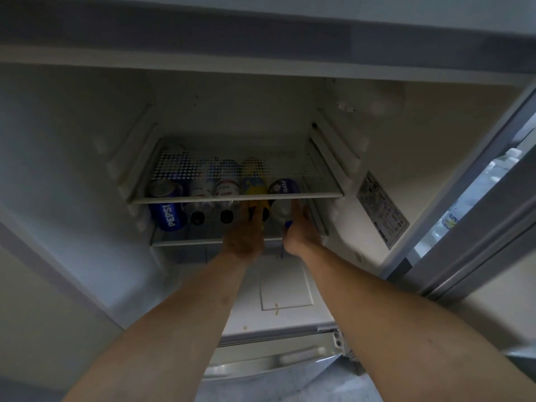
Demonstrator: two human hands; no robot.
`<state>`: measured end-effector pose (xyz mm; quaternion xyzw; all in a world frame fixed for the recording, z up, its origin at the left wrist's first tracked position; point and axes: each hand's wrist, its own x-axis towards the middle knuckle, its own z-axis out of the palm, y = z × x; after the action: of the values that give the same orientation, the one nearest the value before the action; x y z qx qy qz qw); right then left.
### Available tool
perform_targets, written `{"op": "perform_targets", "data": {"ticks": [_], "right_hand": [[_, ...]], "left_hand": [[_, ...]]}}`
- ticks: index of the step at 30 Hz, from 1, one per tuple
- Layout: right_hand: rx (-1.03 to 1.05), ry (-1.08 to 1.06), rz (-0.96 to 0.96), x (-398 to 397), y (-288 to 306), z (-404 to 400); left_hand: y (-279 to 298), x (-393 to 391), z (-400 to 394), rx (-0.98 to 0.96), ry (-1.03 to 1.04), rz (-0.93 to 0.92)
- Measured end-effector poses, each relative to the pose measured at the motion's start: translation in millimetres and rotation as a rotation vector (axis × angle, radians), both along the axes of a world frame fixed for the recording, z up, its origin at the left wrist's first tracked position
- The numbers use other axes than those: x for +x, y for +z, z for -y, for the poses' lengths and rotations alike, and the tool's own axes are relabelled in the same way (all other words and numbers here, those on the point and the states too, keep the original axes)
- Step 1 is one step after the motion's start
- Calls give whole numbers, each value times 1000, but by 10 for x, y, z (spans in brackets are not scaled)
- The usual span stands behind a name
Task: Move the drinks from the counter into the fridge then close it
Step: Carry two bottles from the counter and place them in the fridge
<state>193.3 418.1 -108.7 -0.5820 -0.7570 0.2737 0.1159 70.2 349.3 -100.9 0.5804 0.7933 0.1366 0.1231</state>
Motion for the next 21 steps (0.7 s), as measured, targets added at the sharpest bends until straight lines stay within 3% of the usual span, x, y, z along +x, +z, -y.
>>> {"op": "perform_targets", "data": {"ticks": [5,8,14,17,21], "right_hand": [[83,-40,0,-3,11,141],[126,-24,120,-34,-39,319],[67,-12,242,-53,12,336],[139,-6,190,-8,-16,437],[260,-30,-26,87,-200,861]], "left_hand": [[-216,170,235,-34,-3,-179],[-235,155,305,-88,-40,-235],[-182,72,230,-70,-68,-115],[-321,101,381,120,-17,-45],[-615,202,780,249,48,25]]}}
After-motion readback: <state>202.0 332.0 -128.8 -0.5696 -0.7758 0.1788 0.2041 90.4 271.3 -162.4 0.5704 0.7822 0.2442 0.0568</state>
